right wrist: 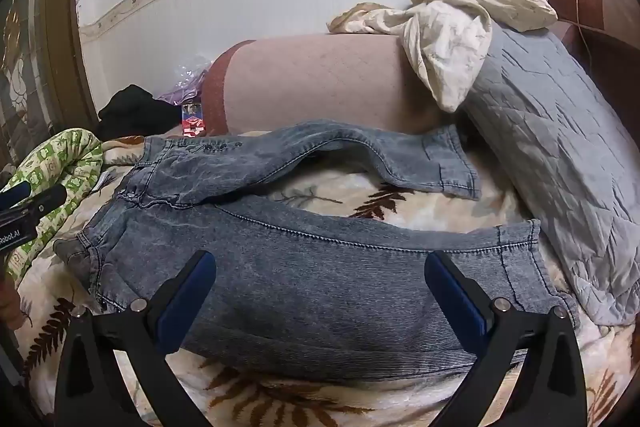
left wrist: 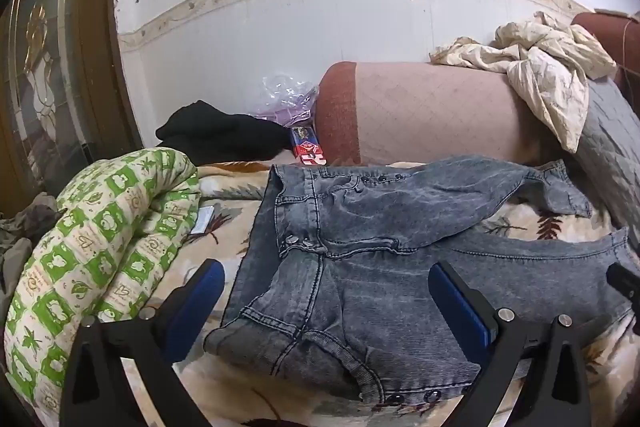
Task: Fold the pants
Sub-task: 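Move both grippers toward the grey jeans lying on the bed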
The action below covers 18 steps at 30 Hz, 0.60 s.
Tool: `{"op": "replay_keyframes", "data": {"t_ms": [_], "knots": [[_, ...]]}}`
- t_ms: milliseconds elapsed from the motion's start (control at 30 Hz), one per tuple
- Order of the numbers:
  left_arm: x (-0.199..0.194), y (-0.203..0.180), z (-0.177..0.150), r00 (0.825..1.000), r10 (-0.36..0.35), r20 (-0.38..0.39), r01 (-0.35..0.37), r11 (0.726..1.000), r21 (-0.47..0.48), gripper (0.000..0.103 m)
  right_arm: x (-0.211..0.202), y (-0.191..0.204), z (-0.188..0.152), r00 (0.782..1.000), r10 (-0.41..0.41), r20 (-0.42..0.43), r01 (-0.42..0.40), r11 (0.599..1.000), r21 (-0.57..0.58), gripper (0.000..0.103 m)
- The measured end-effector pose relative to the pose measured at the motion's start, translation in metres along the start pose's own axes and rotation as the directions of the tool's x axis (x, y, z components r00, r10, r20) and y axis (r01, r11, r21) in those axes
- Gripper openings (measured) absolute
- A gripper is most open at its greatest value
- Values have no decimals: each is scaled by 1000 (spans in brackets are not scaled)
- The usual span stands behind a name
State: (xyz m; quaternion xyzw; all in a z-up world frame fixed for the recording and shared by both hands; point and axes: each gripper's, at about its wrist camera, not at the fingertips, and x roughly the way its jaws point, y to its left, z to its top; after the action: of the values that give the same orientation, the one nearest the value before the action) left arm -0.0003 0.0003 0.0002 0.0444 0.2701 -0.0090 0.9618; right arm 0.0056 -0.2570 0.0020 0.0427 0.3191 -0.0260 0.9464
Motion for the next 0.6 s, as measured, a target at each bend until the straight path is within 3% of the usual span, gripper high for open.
{"op": "replay_keyframes", "data": {"t_ms": [100,167,600], "knots": [[-4,7,-6,1000,-8,28,9,1000,-8,103,2,2,0,1000,1,-12,-1,1000,2,103],[1,6,-3,1000,9,-10,-8,1000,22,103,1,-2,1,1000,1,-9,-1,1000,4,103],[26,13,-11,996,46,-73,-45,999,14,103,4,-16,-3,1000,-26,6,26,999,27,103]]}}
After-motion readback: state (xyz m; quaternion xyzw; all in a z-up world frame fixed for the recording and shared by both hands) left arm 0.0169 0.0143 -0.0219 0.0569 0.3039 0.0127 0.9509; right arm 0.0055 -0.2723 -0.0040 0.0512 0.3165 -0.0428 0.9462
